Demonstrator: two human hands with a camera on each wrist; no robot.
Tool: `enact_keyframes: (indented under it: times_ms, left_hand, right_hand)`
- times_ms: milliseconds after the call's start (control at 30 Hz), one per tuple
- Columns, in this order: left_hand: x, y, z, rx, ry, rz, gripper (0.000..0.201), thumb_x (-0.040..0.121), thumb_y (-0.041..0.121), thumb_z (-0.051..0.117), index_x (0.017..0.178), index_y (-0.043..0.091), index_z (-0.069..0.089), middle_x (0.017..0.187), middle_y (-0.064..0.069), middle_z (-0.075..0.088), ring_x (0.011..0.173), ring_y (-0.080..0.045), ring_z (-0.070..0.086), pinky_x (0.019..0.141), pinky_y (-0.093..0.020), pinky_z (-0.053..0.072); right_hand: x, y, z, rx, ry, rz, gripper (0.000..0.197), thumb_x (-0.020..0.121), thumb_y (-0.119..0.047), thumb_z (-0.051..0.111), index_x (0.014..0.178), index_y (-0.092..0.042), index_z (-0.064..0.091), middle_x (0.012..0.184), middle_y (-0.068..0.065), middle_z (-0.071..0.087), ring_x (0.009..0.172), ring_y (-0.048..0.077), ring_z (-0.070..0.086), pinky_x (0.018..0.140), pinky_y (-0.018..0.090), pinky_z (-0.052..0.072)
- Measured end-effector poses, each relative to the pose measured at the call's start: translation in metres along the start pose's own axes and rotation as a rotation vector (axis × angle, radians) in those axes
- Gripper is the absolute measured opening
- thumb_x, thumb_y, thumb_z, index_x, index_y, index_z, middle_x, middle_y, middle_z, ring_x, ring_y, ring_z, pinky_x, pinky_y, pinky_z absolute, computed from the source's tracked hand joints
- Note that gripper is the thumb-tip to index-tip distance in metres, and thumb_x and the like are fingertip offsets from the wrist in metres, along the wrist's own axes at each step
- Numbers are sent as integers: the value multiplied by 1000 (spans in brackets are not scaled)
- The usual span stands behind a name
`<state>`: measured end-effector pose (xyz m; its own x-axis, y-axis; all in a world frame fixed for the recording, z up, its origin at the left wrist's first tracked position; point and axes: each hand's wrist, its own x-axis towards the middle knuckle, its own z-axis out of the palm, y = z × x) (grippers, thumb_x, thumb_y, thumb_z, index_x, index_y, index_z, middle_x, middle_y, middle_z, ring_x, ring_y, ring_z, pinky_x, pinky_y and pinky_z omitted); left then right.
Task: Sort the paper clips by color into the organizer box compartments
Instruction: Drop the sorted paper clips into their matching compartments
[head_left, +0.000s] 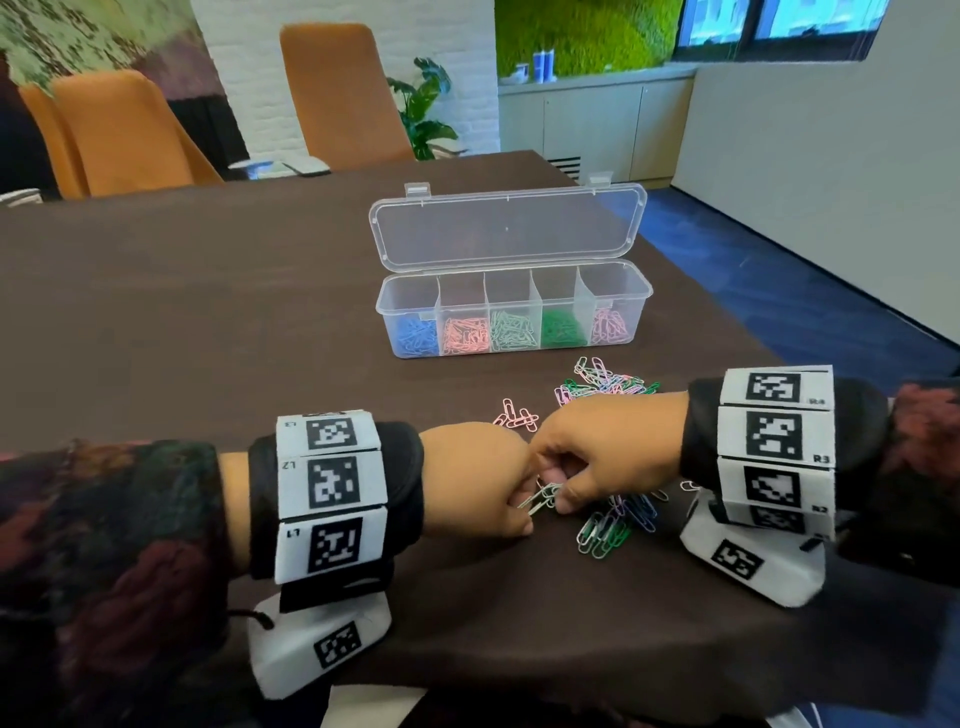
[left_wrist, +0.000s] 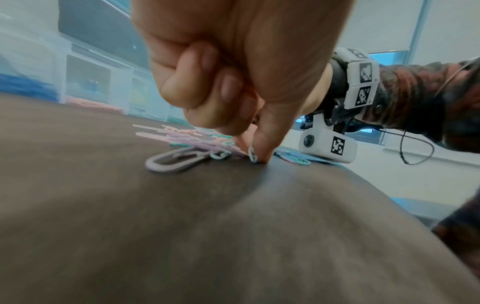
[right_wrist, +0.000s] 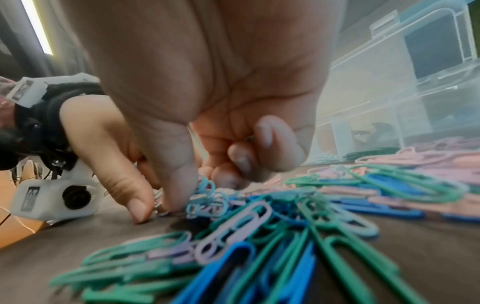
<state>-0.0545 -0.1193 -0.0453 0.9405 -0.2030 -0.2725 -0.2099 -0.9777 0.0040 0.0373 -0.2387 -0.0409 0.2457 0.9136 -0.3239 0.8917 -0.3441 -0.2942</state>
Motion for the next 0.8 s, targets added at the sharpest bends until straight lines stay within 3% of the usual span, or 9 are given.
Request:
enact_keyframes:
  times_ms: [100,200,333,433,500,633,700,800]
  left_hand:
    - [0,-6,-4,-118,-46,-4,22,90,28,59,73,21,46,63,7,43,61,-13,41,54,-22,29]
    - [-2,-18,-5,-431,-48,-19,20,86,26,58,73,16,46,63,7,45,55,-6,39,55,-17,33]
    - [-3,-27,2,-1214,-9,-125,8,69,16,46,72,10,44,54,5,44,42,-6,34,39,-14,28]
    - [1,-29,1,-1658,9,-170,6,69,12,47,74,9,47,60,-3,48,44,-10,36,39,-16,25]
    - [7,-32,-3,-1902,48,-202,12,73,10,41,79,8,51,65,-7,52,46,-13,42,40,-18,30]
    - [16,-36,-13,-2127,112,-262,28,79,18,44,97,1,58,78,-14,65,58,-19,63,49,-20,50]
    - [21,-41,-20,-2141,140,-298,33,90,24,42,107,-2,54,88,-19,67,66,-24,67,55,-25,55]
    - [34,-52,-41,-2090,190,-304,45,98,34,36,119,-4,45,102,-23,62,80,-28,67,61,-30,57]
  right_hand:
    - [-5,4,-5,-18,14,13,28,85,-25,69,68,-27,46,65,-10,49,58,3,44,56,15,35]
    - [-16,17,-13,90,57,16,23,83,-22,70,72,-27,51,65,-9,52,57,4,44,57,17,35]
    - [-28,37,-21,776,149,43,17,90,-1,58,81,-15,56,60,-4,51,48,7,39,45,15,33]
    - [-29,49,-23,1281,300,89,20,93,3,43,95,-7,60,60,-2,47,48,7,37,41,15,30]
    - [-27,56,-25,1532,397,130,22,94,1,39,98,-3,60,64,3,46,51,10,41,40,16,32]
    - [-19,62,-27,1863,482,248,20,95,-4,34,92,-3,53,73,10,48,57,18,52,38,20,44]
    - [-11,61,-31,1928,489,291,22,98,-13,32,93,-2,50,82,16,52,66,24,55,43,23,52]
    - [6,61,-53,2037,516,213,32,101,-27,32,99,1,46,104,26,49,82,33,56,56,34,57]
